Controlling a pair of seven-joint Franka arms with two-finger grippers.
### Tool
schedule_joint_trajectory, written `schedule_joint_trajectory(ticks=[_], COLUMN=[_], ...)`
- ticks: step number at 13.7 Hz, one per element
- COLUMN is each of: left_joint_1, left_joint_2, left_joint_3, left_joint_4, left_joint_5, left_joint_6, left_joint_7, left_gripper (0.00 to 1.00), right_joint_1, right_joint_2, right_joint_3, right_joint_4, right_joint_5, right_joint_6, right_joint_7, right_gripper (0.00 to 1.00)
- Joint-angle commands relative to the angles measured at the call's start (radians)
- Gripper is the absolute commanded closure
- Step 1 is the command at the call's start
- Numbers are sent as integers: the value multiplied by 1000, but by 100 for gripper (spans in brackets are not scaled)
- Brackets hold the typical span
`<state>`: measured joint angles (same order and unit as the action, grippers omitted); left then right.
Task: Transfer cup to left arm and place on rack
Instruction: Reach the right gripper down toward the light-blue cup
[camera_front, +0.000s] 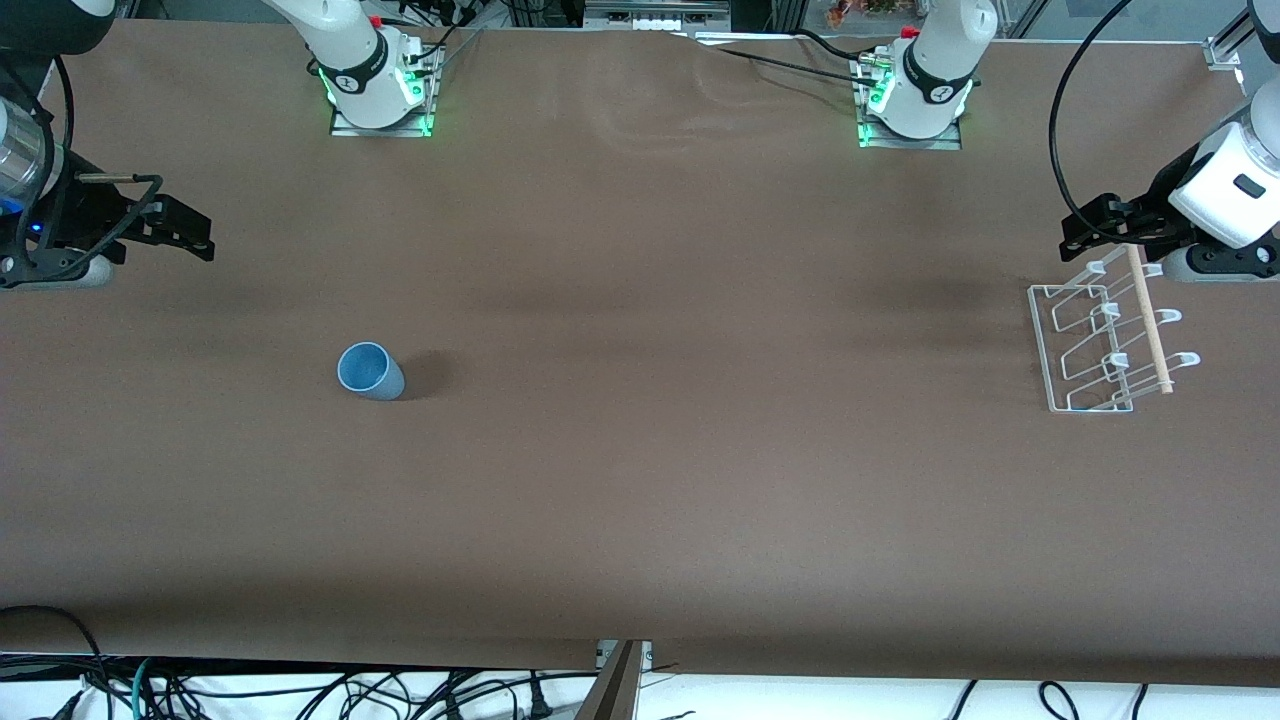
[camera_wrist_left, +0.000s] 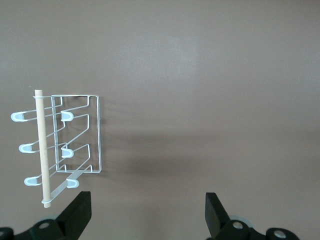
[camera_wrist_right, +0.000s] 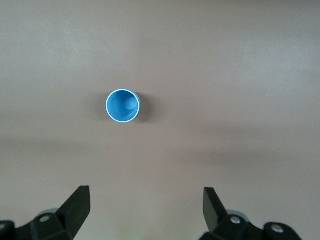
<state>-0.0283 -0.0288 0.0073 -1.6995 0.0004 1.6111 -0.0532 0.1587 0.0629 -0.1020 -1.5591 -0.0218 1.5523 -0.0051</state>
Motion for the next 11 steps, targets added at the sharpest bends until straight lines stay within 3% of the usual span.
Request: schedule_joint_trajectory(ticks=[1,6,11], left_joint_1=[-2,-2,-2], left_joint_2=[9,9,9], left_joint_3=[-3,-3,-3], left_joint_4=[27,26,27], left_joint_5=[23,23,24], left_joint_6=[-19,-22,-22], left_joint_7=[16,16,16], left_gripper=[0,0,0], right_joint_1=[-18,-18,-18], right_joint_2=[6,30,121], right_joint_3=[16,13,13], right_joint_4=[27,19,-65], right_joint_5=[17,13,10], right_joint_6=[-14,24,193], right_joint_7=[22,14,16], right_gripper=[0,0,0])
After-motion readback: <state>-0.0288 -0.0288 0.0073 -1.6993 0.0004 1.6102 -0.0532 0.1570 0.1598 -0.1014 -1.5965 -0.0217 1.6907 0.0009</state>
